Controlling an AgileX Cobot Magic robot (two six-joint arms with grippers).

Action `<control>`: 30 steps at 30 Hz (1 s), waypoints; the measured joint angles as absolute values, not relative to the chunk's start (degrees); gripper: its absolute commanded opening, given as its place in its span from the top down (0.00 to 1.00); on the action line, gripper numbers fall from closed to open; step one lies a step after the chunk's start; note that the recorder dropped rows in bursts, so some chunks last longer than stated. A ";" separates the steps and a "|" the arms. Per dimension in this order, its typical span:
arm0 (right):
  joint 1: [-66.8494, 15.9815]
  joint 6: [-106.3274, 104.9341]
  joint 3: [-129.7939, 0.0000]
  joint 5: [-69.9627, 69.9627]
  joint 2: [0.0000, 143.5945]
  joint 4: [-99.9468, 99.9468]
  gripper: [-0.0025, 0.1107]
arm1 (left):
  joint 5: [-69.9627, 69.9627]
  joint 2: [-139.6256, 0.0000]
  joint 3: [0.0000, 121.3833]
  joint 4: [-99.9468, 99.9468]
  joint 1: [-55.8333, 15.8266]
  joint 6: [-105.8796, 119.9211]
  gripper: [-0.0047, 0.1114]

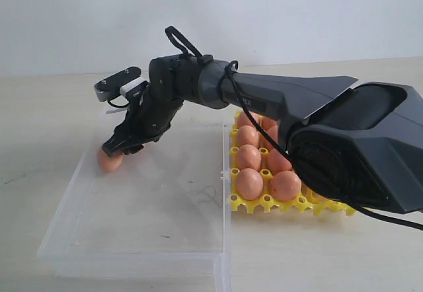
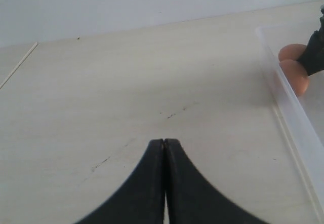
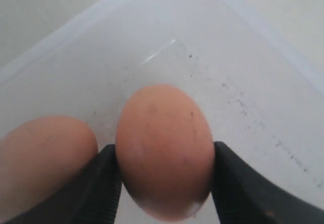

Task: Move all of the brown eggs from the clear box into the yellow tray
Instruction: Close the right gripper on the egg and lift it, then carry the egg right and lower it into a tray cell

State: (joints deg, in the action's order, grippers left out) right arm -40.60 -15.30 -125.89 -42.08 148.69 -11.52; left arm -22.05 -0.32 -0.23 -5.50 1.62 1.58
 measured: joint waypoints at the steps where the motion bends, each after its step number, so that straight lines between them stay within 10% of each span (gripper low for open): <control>1: -40.60 -15.30 -125.89 -43.44 148.39 -11.63 0.98 | -22.05 -0.32 -0.23 -5.50 1.62 1.58 0.96; 17: -40.74 -15.30 -114.75 -41.84 136.62 -11.63 0.98 | -22.05 -0.32 -0.23 -5.50 1.62 1.58 0.96; 30: -36.76 -15.30 -64.43 -9.42 107.54 -18.79 0.98 | -22.05 -0.32 -0.23 -5.50 1.62 1.58 0.96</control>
